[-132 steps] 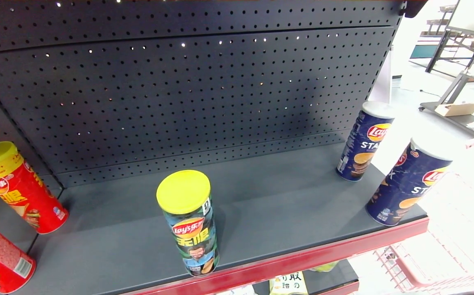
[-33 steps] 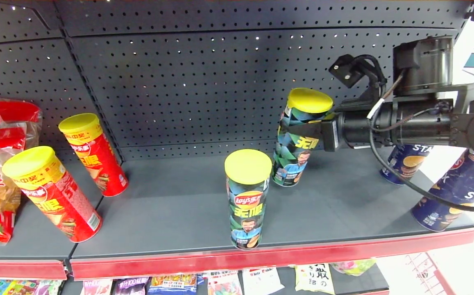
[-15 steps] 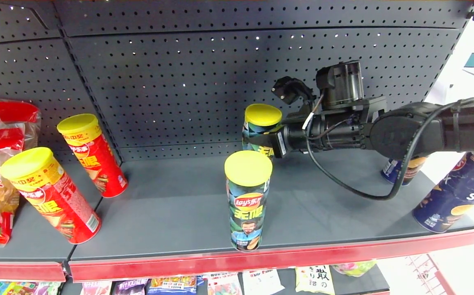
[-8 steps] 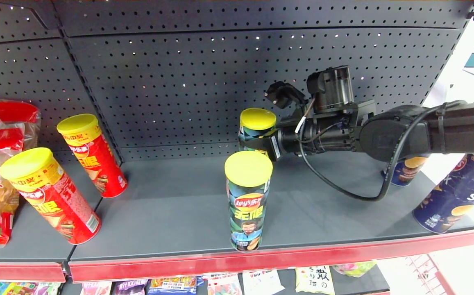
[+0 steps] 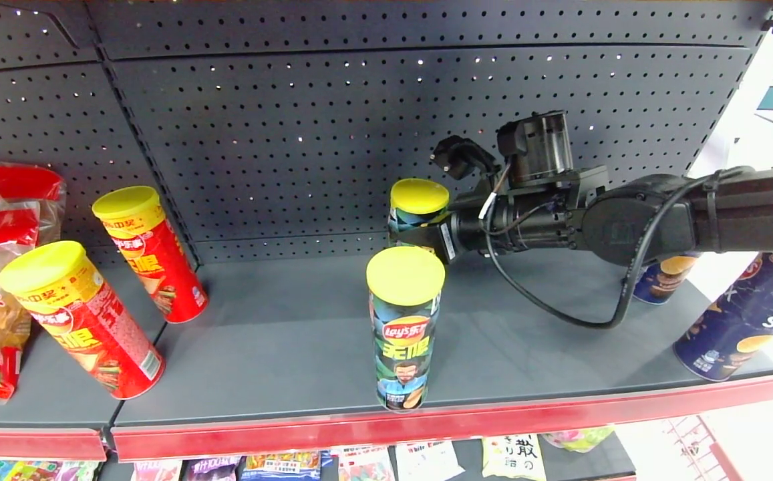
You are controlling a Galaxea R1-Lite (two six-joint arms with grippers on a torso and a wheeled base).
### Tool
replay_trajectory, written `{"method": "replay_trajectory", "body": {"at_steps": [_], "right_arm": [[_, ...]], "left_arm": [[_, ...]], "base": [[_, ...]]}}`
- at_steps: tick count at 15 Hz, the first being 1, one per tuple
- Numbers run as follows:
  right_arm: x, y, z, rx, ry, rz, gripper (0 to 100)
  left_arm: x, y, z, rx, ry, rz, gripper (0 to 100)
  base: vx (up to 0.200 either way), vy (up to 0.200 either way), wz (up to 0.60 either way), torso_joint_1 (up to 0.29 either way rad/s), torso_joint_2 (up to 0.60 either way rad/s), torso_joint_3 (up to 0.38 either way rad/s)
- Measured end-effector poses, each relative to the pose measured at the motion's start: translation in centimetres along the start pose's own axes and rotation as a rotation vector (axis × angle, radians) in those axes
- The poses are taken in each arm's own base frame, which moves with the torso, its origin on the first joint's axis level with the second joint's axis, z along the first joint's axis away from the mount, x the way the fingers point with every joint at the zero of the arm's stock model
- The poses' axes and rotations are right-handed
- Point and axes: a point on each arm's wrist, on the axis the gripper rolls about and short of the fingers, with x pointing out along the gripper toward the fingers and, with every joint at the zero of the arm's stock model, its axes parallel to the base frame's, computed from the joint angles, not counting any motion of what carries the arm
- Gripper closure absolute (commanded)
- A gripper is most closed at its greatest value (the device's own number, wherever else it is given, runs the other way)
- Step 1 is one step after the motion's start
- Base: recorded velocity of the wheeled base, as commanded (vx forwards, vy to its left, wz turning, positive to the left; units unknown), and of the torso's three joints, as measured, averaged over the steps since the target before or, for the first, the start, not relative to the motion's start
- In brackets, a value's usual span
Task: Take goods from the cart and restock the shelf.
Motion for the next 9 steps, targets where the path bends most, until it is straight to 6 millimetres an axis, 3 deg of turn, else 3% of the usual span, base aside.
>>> {"method": "replay_trajectory", "body": {"at_steps": [4, 5, 9], "right_arm": [[0.19, 0.01, -0.5, 0.004, 0.014, 0.002, 100], [0.22, 0.01, -0.55, 0.004, 0.016, 0.003, 0], [0.25, -0.05, -0.6, 0.005, 0.017, 0.002, 0]], "left_arm": [[0.0, 0.0, 0.0, 0.0, 0.0, 0.001, 0], [0.0, 0.0, 0.0, 0.0, 0.0, 0.0, 0], [0.0, 0.0, 0.0, 0.0, 0.0, 0.0, 0]], "base": [[0.0, 0.0, 0.0, 0.0, 0.0, 0.0], [0.0, 0.0, 0.0, 0.0, 0.0, 0.0], [0.0, 0.0, 0.0, 0.0, 0.0, 0.0]]}}
